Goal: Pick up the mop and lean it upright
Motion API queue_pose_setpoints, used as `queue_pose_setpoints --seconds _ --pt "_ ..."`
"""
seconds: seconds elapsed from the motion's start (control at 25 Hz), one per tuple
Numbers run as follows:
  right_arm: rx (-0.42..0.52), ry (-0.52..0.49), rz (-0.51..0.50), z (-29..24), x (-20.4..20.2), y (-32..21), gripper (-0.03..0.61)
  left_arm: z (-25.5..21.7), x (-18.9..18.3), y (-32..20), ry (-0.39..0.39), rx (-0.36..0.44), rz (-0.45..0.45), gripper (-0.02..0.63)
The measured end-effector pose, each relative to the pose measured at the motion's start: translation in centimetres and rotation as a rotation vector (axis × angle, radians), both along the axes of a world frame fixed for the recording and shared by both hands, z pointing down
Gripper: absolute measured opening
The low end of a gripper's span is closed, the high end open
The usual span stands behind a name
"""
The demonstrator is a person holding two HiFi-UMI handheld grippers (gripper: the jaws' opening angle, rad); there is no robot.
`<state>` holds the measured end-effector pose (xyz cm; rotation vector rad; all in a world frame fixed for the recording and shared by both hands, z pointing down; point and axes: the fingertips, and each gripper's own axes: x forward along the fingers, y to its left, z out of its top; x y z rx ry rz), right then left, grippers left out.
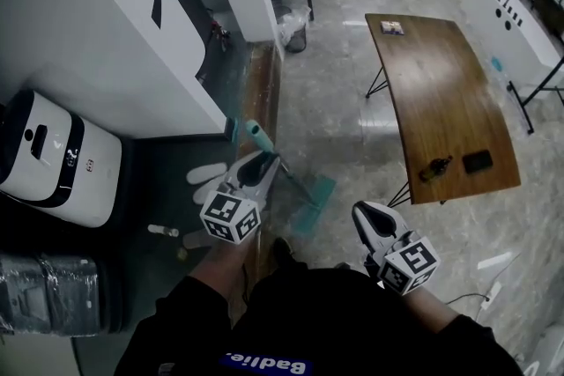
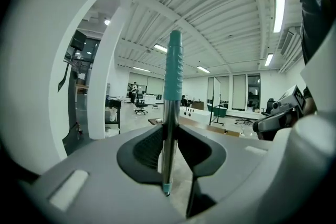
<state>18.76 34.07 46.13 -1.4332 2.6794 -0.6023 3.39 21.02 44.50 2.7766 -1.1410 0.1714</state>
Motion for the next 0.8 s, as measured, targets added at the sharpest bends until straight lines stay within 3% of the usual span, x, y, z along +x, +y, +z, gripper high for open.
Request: queue_pose_setpoints --seconds 0.32,0.8 --pt "0.045 0.021 0.098 -2.5 -1.8 -3.6 0.044 -2.0 0.9 -3.3 0.033 0.030 0.134 0.109" --pt "0.031 0.064 0.219 -2.9 -6.2 -7.7 0.044 -3.4 -0.4 -8.2 0.064 0.057 0.289 0.109"
